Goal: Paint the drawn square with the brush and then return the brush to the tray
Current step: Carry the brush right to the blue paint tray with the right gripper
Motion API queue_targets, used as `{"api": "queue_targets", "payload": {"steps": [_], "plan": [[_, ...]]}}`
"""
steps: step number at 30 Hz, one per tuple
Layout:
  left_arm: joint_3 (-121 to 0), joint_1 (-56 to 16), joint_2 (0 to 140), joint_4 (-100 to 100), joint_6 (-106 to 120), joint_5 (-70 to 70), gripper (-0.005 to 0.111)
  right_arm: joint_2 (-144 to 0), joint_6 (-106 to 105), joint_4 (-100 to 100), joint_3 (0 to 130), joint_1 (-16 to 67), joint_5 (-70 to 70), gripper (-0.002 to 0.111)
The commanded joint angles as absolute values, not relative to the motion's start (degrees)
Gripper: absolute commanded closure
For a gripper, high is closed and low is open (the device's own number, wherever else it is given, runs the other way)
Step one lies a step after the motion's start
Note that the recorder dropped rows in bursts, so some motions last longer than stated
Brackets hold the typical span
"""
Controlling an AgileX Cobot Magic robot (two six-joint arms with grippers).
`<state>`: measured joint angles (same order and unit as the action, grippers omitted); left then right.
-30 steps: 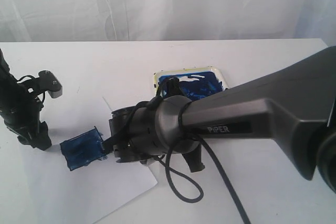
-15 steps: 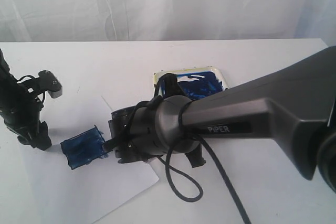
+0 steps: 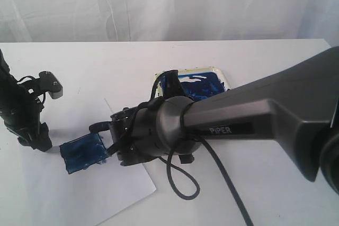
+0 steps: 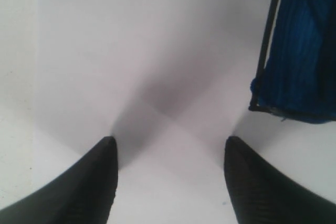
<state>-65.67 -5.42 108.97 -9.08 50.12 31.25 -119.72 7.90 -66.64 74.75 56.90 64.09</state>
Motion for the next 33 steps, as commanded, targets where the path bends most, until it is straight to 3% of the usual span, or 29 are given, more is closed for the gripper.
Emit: {"api": "queue_targets", "payload": {"steps": [1,9,22,33], "plan": [[-64.6,-5.3,110.7,-8.8,49.7,32.7,0.043,-119.5,10.5,-67.5,74.6,56.5,68.4,0.108],[-64.6,-5.3,110.7,-8.8,49.7,32.7,0.043,-114.5,8.8,-56.9,74.6,50.4,68.9,0.108],[-64.6,-5.3,110.7,-8.8,49.7,32.6,0.043,-111.4,-4.5,-33.0,74.6,30.1,67.3,0.108],[-64.6,-5.3,110.7,-8.8,49.7,32.5,0.043,-114.8,-4.5,-31.6,74.6,27.4,65.9,0.108]]}}
